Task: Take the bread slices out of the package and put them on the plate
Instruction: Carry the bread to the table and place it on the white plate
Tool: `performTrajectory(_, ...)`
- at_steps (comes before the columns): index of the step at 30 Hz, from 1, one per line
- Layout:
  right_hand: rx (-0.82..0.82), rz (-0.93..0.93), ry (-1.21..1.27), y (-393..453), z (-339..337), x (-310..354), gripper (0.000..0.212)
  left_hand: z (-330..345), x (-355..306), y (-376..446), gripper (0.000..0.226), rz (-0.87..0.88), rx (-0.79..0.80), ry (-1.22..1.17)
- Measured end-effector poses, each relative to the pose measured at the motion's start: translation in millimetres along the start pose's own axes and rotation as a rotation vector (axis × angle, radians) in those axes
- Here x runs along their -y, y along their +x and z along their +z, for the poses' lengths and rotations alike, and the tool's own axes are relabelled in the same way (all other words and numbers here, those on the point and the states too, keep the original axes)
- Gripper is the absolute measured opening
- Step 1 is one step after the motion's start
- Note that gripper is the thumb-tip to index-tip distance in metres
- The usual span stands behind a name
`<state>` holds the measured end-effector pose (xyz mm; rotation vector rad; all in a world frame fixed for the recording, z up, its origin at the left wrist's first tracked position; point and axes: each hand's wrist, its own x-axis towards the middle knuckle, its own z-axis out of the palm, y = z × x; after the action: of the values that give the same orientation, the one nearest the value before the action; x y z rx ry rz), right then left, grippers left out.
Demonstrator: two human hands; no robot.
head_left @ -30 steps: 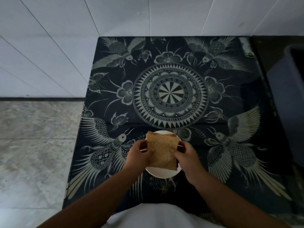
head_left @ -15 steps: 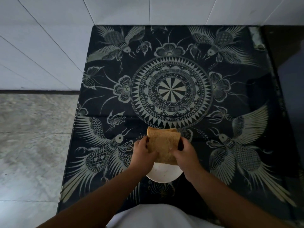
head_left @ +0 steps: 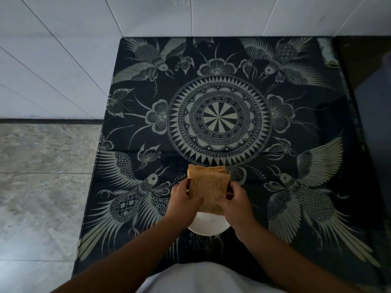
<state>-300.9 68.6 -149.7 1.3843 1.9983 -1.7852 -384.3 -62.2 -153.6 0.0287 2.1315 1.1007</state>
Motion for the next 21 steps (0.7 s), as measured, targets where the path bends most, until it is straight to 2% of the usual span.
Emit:
performTrajectory(12, -0.005, -0.038, -0.030, -8, 2, -7, 0.053, -1, 12, -19, 0.062, 0.046, 0.009, -0.008)
performTrajectory(21, -0.034, -0.079, -0.158, -25, 7, -11, 0.072, 1, 13, -30, 0.063, 0.026, 0.027, 0.018)
